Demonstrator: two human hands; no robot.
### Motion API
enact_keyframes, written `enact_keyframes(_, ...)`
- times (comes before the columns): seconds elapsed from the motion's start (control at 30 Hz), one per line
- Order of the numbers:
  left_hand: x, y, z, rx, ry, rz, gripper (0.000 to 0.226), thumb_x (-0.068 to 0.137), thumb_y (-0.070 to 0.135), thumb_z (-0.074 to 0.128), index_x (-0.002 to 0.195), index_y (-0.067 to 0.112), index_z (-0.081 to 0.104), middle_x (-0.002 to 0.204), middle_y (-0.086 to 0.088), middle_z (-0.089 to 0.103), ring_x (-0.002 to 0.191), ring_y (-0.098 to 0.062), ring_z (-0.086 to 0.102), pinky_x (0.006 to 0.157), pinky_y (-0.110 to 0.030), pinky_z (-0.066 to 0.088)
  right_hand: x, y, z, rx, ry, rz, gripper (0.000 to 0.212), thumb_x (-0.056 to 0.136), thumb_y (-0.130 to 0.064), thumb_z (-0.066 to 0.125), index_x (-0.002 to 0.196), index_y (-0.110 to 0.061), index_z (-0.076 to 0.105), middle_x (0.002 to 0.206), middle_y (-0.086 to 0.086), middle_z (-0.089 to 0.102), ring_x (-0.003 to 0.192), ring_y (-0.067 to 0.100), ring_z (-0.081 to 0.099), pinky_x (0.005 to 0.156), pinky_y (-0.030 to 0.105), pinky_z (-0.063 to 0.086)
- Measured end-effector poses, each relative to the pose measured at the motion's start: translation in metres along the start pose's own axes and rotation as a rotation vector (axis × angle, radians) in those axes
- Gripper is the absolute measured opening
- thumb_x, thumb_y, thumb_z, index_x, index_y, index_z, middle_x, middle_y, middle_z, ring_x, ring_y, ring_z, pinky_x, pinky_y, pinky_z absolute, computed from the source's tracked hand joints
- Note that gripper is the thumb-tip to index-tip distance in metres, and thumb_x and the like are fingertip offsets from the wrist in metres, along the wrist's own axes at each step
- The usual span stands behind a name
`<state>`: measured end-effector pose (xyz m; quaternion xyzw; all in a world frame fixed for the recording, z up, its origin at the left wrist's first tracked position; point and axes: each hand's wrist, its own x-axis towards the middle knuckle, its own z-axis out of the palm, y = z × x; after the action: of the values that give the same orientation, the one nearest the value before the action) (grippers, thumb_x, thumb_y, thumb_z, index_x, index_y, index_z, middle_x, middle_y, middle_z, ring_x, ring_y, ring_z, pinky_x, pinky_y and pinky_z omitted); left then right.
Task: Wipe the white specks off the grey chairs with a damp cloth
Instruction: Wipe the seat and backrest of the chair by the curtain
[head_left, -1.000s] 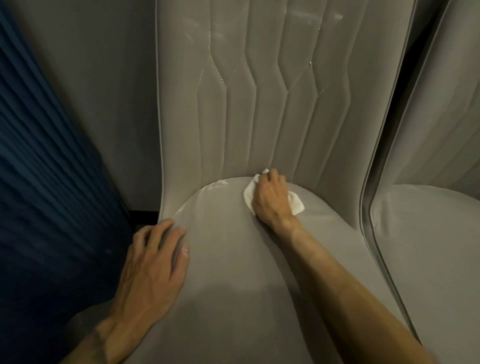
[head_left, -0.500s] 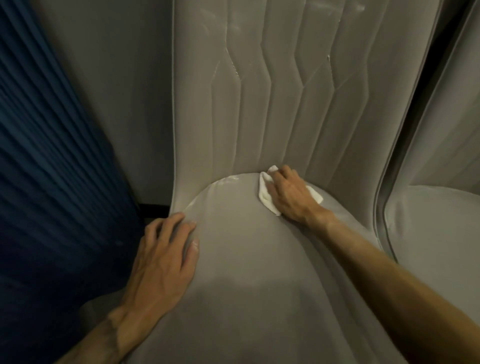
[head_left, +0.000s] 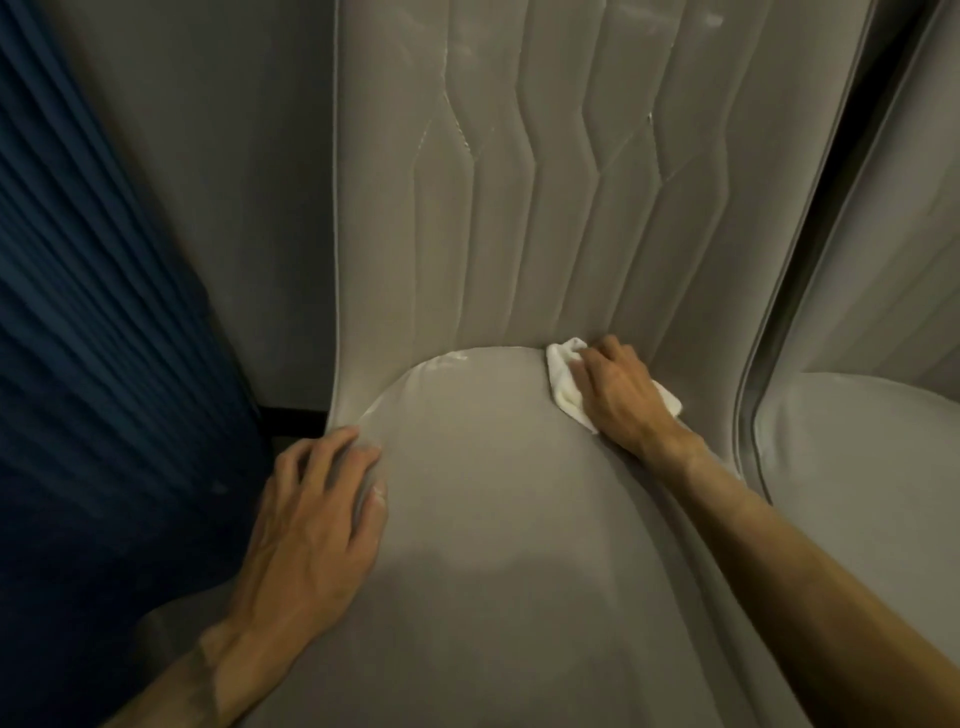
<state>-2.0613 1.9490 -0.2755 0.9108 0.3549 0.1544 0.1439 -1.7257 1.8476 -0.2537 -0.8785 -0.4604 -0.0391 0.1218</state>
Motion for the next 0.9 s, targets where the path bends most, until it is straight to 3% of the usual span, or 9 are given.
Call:
enact_keyframes(0.1,0.002,0.001,0.001,-0.004,-0.005,-0.017,0.053,0.1,0.048,0.028,0.132,0.021,0.06,0.148,-0.001,0.048,0.128,-0.029,0.041,0.104,-0.052,0.045,0.004,-0.029,0.01,0.072,0.038,0.09,0.037,0.106,-0.025,0.038,0.123,-0.002,0.061,0.121,0.02,0.054,0.111,0.042,0.049,0.099,0.045,0.036)
enact_keyframes(0.2,0.001,0.0,0.0,-0.004,-0.002,-0.011,0.054,0.1,0.049,0.028,0.133,0.021,0.06,0.148,0.0,0.047,0.13,-0.029,0.041,0.106,-0.051,0.044,0.015,-0.081,0.026,0.168,-0.021,-0.08,0.034,0.107,-0.023,0.038,0.116,-0.002,0.062,0.121,0.02,0.054,0.111,0.039,0.049,0.101,0.041,0.031)
enact_keyframes(0.3,0.0,-0.002,0.001,-0.009,0.002,-0.007,0.052,0.1,0.048,0.029,0.133,0.021,0.06,0.148,0.0,0.047,0.129,-0.029,0.042,0.106,-0.05,0.044,0.017,-0.075,0.02,0.157,-0.071,-0.182,0.037,0.108,-0.029,0.036,0.118,-0.005,0.061,0.118,0.017,0.053,0.109,0.038,0.05,0.102,0.044,0.036)
enact_keyframes(0.47,0.001,-0.002,0.004,-0.016,0.02,-0.003,0.049,0.101,0.046,0.03,0.131,0.022,0.06,0.148,-0.001,0.048,0.129,-0.028,0.042,0.107,-0.048,0.042,0.016,-0.056,0.018,0.119,0.011,0.025,0.035,0.106,-0.025,0.039,0.118,0.0,0.061,0.118,0.021,0.054,0.108,0.041,0.049,0.097,0.043,0.035)
enact_keyframes(0.6,0.0,-0.006,0.004,-0.026,0.028,-0.004,0.047,0.1,0.045,0.032,0.131,0.023,0.06,0.148,0.0,0.048,0.131,-0.027,0.042,0.108,-0.047,0.042,0.021,-0.115,0.037,0.191,-0.022,-0.16,0.034,0.107,-0.023,0.04,0.105,0.001,0.065,0.11,0.02,0.057,0.106,0.039,0.052,0.098,0.044,0.036)
enact_keyframes(0.67,0.0,-0.007,0.005,-0.014,0.02,-0.001,0.047,0.101,0.044,0.031,0.132,0.023,0.059,0.149,0.001,0.047,0.131,-0.027,0.042,0.108,-0.047,0.041,0.023,-0.11,0.031,0.171,-0.048,-0.239,0.035,0.107,-0.025,0.038,0.105,-0.001,0.065,0.11,0.018,0.057,0.105,0.037,0.053,0.098,0.044,0.038)
enact_keyframes(0.8,0.0,-0.005,0.006,-0.025,0.032,0.0,0.047,0.101,0.044,0.032,0.132,0.023,0.059,0.149,0.001,0.047,0.131,-0.027,0.041,0.109,-0.047,0.041,0.028,-0.074,0.021,0.126,-0.012,-0.066,0.036,0.106,-0.024,0.037,0.12,-0.001,0.062,0.119,0.019,0.054,0.108,0.039,0.05,0.098,0.042,0.035)
enact_keyframes(0.9,0.001,-0.005,0.005,-0.032,0.03,-0.009,0.044,0.1,0.043,0.034,0.131,0.024,0.059,0.149,0.002,0.046,0.132,-0.026,0.04,0.108,-0.048,0.041,0.025,-0.112,0.03,0.181,0.008,-0.082,0.032,0.105,-0.017,0.039,0.112,0.004,0.063,0.117,0.023,0.056,0.109,0.041,0.051,0.1,0.042,0.033)
